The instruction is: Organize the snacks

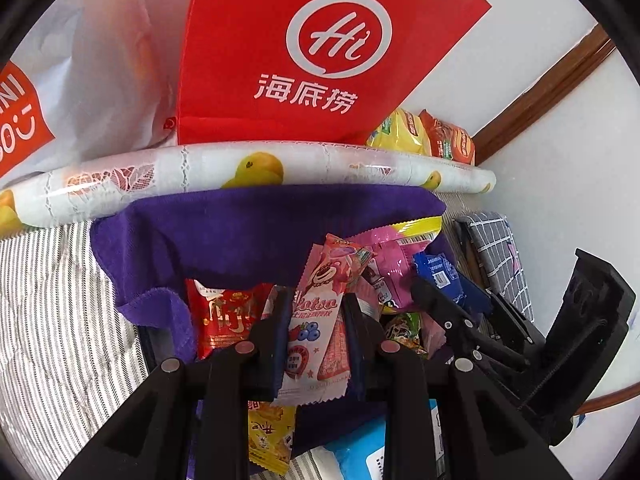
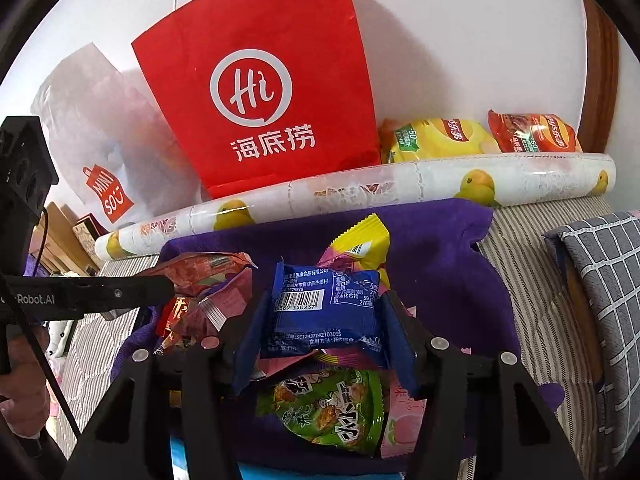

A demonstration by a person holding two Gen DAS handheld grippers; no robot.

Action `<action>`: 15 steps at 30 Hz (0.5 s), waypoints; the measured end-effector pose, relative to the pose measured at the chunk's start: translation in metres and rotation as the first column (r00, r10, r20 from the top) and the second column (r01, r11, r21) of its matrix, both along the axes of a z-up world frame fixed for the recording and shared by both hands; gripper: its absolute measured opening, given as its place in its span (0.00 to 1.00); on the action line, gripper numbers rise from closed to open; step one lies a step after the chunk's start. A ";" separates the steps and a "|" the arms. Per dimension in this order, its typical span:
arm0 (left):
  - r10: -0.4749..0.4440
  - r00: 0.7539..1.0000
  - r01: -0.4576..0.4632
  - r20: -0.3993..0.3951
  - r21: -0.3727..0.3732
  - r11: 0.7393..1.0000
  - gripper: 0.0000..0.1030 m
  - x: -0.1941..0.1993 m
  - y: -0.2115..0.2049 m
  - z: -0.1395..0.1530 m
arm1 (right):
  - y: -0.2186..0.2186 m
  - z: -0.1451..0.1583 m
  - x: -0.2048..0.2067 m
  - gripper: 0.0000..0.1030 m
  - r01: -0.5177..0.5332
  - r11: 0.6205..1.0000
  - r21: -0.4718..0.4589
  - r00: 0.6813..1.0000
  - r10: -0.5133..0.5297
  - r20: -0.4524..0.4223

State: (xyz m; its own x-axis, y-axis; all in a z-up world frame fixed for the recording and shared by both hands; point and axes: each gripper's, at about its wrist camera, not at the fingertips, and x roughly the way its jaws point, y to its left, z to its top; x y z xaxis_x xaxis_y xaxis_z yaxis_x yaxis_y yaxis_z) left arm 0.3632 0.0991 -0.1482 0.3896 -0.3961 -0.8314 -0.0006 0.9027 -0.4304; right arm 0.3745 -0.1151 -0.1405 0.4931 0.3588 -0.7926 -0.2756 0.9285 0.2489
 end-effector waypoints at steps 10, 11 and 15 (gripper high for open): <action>-0.009 1.000 0.009 -0.012 -0.013 1.000 0.26 0.003 -0.003 -0.004 | -0.008 0.004 -0.003 0.65 0.018 0.999 0.028 1.000 -0.018 0.014; -0.012 1.000 0.011 -0.012 -0.016 1.000 0.26 0.003 -0.004 -0.004 | -0.008 0.005 -0.003 0.65 0.017 0.999 0.032 1.000 -0.017 0.016; -0.016 1.000 0.015 -0.007 -0.027 1.000 0.26 0.004 -0.003 -0.004 | -0.006 0.005 -0.004 0.65 0.010 1.000 0.023 1.000 -0.010 0.019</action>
